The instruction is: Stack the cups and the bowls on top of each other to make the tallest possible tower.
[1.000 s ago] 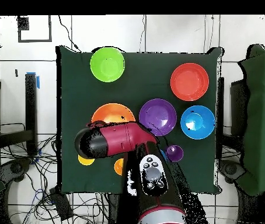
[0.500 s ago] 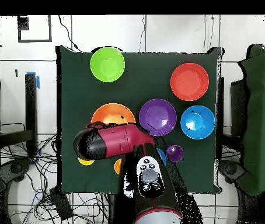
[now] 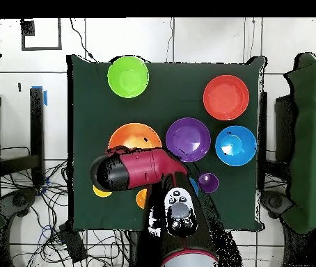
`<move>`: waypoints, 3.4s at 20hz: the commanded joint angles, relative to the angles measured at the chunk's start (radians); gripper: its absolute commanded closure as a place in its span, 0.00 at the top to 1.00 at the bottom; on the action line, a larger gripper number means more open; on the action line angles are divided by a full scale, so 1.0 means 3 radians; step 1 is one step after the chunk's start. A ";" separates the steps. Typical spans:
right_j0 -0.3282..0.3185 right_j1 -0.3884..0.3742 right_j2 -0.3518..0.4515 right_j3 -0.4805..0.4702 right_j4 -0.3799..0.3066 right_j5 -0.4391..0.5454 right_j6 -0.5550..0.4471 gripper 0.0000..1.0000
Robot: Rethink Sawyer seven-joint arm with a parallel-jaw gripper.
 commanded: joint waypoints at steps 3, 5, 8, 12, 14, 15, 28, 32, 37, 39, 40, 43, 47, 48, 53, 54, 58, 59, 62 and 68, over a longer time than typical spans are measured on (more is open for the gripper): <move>0.0114 0.0196 0.0035 -0.0293 0.0099 0.0345 0.0331 1.00; 0.0138 0.0178 -0.0008 -0.0305 0.0147 0.0479 0.0374 1.00; 0.0119 0.0208 0.0023 -0.0398 0.0190 0.0567 0.0323 1.00; 0.0084 0.0289 0.0073 -0.0491 0.0241 0.0520 0.0287 1.00; 0.0069 0.0343 0.0083 -0.0498 0.0237 0.0439 0.0284 1.00; 0.0058 0.0364 0.0093 -0.0481 0.0238 0.0393 0.0284 1.00; 0.0080 0.0372 0.0031 -0.0381 0.0243 0.0159 0.0355 1.00; 0.0148 0.0357 -0.0045 -0.0356 0.0272 0.0097 0.0485 1.00; 0.0178 0.0343 -0.0072 -0.0373 0.0308 0.0077 0.0524 1.00; 0.0183 0.0366 -0.0076 -0.0374 0.0319 0.0066 0.0526 1.00; 0.0180 0.0380 -0.0074 -0.0375 0.0324 0.0053 0.0520 1.00; 0.0165 0.0412 -0.0057 -0.0374 0.0338 0.0009 0.0499 1.00; 0.0160 0.0394 -0.0049 -0.0357 0.0367 0.0006 0.0495 1.00; 0.0154 0.0392 -0.0041 -0.0355 0.0373 0.0011 0.0487 1.00; 0.0141 0.0379 -0.0037 -0.0379 0.0388 0.0080 0.0440 1.00; 0.0142 0.0371 -0.0039 -0.0400 0.0394 0.0122 0.0429 1.00; 0.0138 0.0315 -0.0020 -0.0482 0.0429 0.0328 0.0363 1.00; 0.0139 0.0309 -0.0017 -0.0513 0.0439 0.0383 0.0344 1.00; 0.0140 0.0299 -0.0008 -0.0633 0.0474 0.0550 0.0284 1.00; 0.0129 0.0295 0.0011 -0.0759 0.0508 0.0726 0.0194 1.00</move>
